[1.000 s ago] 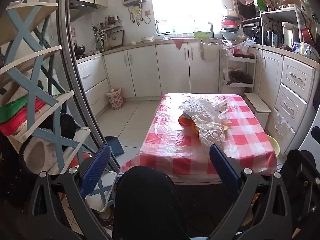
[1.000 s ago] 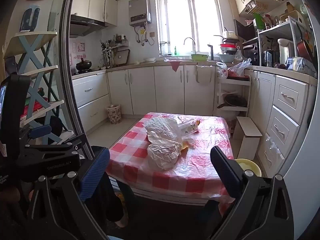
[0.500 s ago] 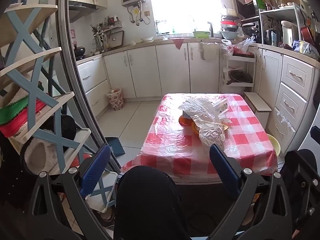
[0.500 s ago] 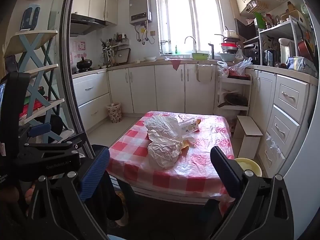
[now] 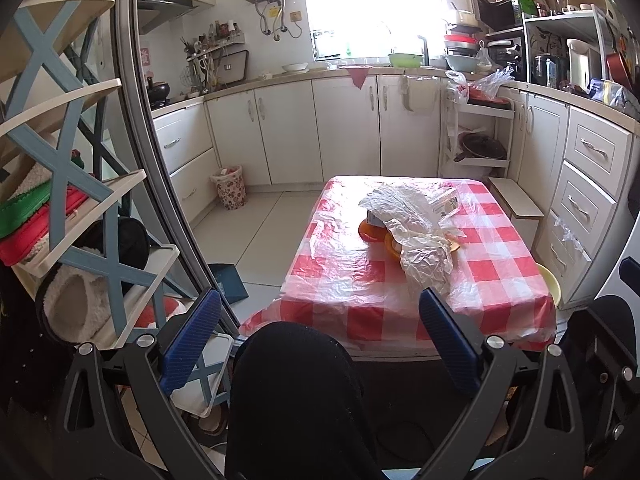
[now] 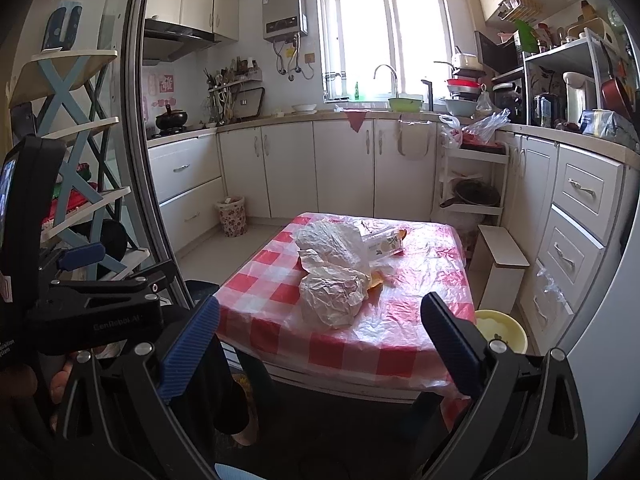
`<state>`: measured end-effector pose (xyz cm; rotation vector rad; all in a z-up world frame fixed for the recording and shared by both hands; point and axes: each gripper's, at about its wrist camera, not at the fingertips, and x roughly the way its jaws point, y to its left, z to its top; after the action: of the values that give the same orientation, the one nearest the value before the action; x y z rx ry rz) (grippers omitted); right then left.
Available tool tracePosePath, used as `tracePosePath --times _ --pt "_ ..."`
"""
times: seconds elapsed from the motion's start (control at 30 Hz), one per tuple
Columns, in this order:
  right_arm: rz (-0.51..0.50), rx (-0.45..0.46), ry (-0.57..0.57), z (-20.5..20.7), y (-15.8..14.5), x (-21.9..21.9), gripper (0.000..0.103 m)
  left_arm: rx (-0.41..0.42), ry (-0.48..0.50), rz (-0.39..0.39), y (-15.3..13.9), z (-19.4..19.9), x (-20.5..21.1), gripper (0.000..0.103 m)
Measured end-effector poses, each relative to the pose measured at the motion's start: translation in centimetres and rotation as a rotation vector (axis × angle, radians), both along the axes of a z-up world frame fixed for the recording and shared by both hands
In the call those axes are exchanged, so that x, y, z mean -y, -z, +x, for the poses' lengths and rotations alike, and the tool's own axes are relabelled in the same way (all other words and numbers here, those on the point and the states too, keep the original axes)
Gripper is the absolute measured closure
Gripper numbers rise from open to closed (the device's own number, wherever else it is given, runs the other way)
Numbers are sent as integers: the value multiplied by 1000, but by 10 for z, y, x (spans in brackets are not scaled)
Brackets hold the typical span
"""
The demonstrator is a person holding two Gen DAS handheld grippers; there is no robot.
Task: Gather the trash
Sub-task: 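Move both tools toward the table with the crumpled white bags, then grasp the crumpled white plastic bag with the right gripper and lift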
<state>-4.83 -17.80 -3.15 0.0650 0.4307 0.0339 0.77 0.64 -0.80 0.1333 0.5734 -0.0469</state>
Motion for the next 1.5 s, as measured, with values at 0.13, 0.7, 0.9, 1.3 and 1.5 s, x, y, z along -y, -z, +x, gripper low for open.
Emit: tracePosePath --times 0.13,0.7,0.9,1.3,1.5 --pt "0 -12 -3 3 2 0 7 -12 -9 -8 3 3 -4 8" --pt "4 -43 -21 9 8 -1 7 -47 -17 -37 10 12 -10 8" --pt "7 -56 -20 13 10 -2 6 -47 -18 -37 11 12 -9 8" --pt "-93 -107 -63 65 31 -20 6 -58 -38 -40 14 19 -12 8" --pt "-133 -151 -74 142 65 -30 6 -84 -69 -48 22 39 -24 8"
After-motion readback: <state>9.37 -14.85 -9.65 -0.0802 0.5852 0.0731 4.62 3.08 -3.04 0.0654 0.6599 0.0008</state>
